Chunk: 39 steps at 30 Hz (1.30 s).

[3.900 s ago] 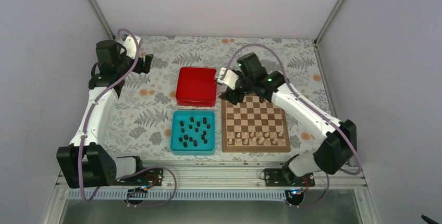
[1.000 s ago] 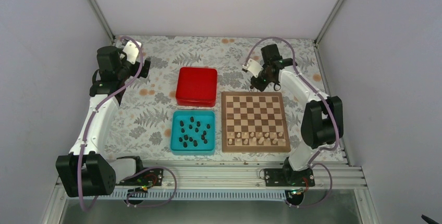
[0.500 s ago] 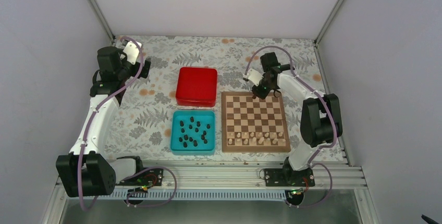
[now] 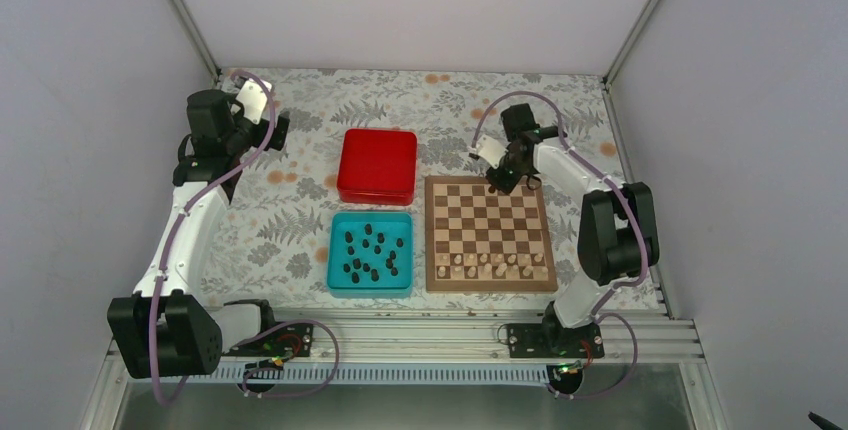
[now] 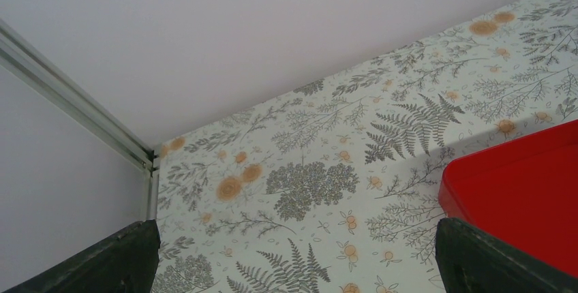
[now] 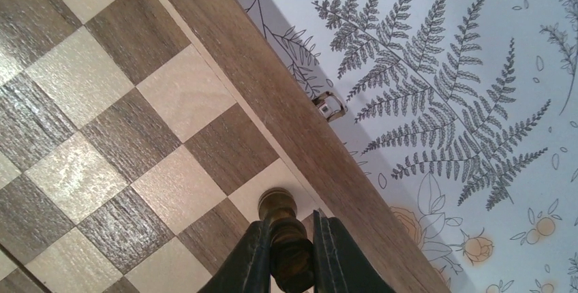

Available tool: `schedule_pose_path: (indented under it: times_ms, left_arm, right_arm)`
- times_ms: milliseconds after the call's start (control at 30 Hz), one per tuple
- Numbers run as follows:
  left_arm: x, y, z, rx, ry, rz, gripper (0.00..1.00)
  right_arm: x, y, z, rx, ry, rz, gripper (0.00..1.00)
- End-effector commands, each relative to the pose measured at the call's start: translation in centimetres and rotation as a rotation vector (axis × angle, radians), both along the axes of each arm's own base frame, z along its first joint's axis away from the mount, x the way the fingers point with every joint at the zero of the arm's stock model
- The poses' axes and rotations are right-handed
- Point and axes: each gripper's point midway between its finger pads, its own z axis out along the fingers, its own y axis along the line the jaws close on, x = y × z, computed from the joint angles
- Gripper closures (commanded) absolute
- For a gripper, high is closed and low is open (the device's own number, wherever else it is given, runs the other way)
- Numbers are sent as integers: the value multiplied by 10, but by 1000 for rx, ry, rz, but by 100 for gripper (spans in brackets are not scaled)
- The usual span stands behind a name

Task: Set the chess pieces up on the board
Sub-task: Place the chess piece on the chessboard, then pick up the chess piece from the storage box.

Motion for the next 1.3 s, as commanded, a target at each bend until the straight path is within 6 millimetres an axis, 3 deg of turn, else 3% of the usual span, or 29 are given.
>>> schedule_pose_path:
  times_ms: [0,133,200,267,333,467,567,633,767,900,1067,1267]
  left_arm:
    - [-1,-1,6,6,-27,-9,0]
    - [-1,-2,4,7,-24,-11,0]
    - [-1,-2,4,7,-24,-11,0]
    - [-1,-2,4,8,-24,-12,0]
    - [-1,-1,5,9,-26,-11,0]
    - [0,-1,7,8,-28,-11,0]
    - [1,-2,6,4,-25,-13,0]
    - [2,-3,5,2,-21,-16,0]
    - [1,-1,4,5,-23,-6,0]
    - [1,0,5,6,-27,0,0]
    - [0,1,4,8,-30,1,0]
    - [0,4,6,20,-38,19,0]
  right_arm:
    - [-3,-3,3,-2,-16,8,96]
    - [-6,-1,0,6,-6,11,94]
    - [-7,-1,-1,7,-5,9,81]
    - [-6,-2,12,13,-43,6,62]
    - [-3,-2,22,19,-71,6,50]
    - [5,8,65,66,-159,16,42]
    - [-3,41,98,121,-186,78,42]
    - [-21,76,104,126,-166,160,43]
    - [-69,152,95,103,-120,358,46]
    - [-97,208,74,112,-65,499,51]
    - [-108,254,51,100,-75,612,61]
    - [-112,285,26,73,-41,683,62]
